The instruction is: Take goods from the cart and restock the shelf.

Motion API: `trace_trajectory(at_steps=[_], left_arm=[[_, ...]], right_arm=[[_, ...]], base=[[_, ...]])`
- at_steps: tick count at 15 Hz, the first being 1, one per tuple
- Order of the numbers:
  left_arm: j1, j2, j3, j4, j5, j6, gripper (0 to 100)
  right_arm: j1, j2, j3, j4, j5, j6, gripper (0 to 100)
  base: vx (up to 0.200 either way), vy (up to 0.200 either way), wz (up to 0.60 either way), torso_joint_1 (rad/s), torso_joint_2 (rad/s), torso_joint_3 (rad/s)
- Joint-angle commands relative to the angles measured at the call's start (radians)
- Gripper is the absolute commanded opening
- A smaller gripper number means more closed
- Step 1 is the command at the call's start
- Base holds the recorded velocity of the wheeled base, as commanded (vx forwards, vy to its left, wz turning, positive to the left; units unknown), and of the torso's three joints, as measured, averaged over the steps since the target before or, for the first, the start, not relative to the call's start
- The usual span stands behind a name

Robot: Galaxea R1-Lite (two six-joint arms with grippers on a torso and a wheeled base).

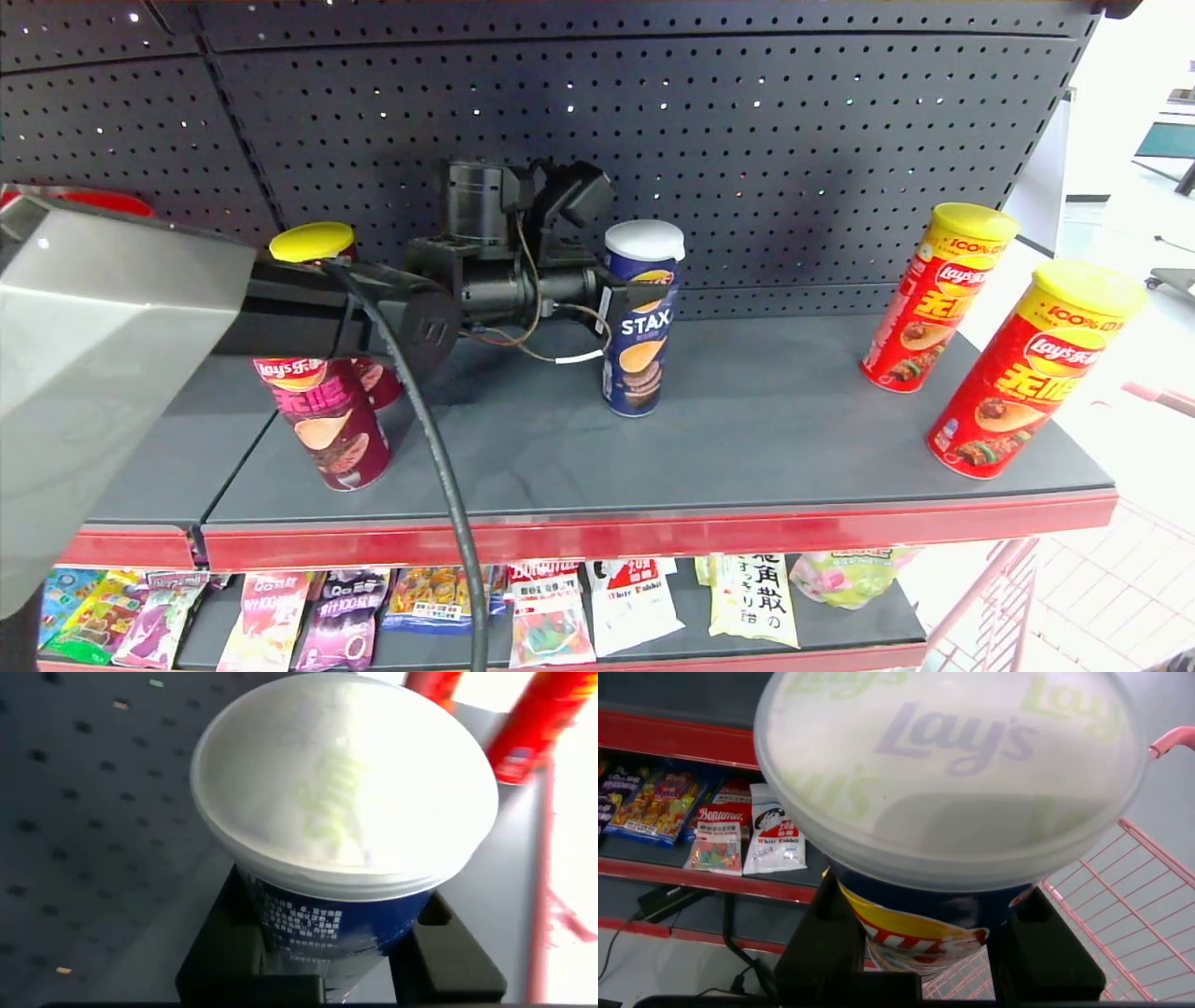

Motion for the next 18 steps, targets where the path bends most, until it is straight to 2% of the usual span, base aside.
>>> trace_trajectory(at_steps=[1, 3, 4, 7, 11, 14, 17, 18], left_arm=[[-0.005, -0.168, 0.168, -0.007, -0.033, -0.024, 0], [0.0, -0.243, 0.28, -0.018, -0.076, -0.022, 0], [0.0, -0.279, 0.378, -0.068, -0.082, -0.013, 0], [-0.002, -0.286, 0.507, -0.272, -0.088, -0.015, 0], [-0.004, -0.299, 0.55, -0.278, -0.145, -0.018, 0], [-0.008, -0.302, 0.562, -0.278, -0.145, -0.018, 0], [-0.028, -0.325, 0.565, -0.257, -0.145, -0.053, 0], [-0.027, -0.322, 0.565, -0.26, -0.142, -0.053, 0]], right_arm=[[0.0, 0.002, 0.0, 0.0, 0.0, 0.0, 0], [0.0, 0.002, -0.003, -0.002, 0.0, 0.0, 0], [0.0, 0.003, -0.006, -0.002, 0.0, 0.0, 0], [0.0, 0.009, -0.012, -0.002, 0.0, 0.0, 0], [0.0, 0.009, -0.017, -0.002, -0.001, 0.0, 0], [0.0, 0.006, -0.02, -0.002, -0.001, 0.0, 0], [0.0, 0.006, -0.023, -0.002, -0.003, 0.0, 0], [0.0, 0.005, -0.025, -0.002, -0.003, 0.0, 0]], base=[[0.0, 0.0, 0.0, 0.0, 0.0, 0.0], [0.0, 0.0, 0.0, 0.0, 0.0, 0.0], [0.0, 0.0, 0.0, 0.0, 0.0, 0.0], [0.0, 0.0, 0.0, 0.0, 0.0, 0.0], [0.0, 0.0, 0.0, 0.0, 0.0, 0.0], [0.0, 0.0, 0.0, 0.0, 0.0, 0.0], [0.0, 0.0, 0.0, 0.0, 0.0, 0.0], [0.0, 0.0, 0.0, 0.0, 0.0, 0.0]])
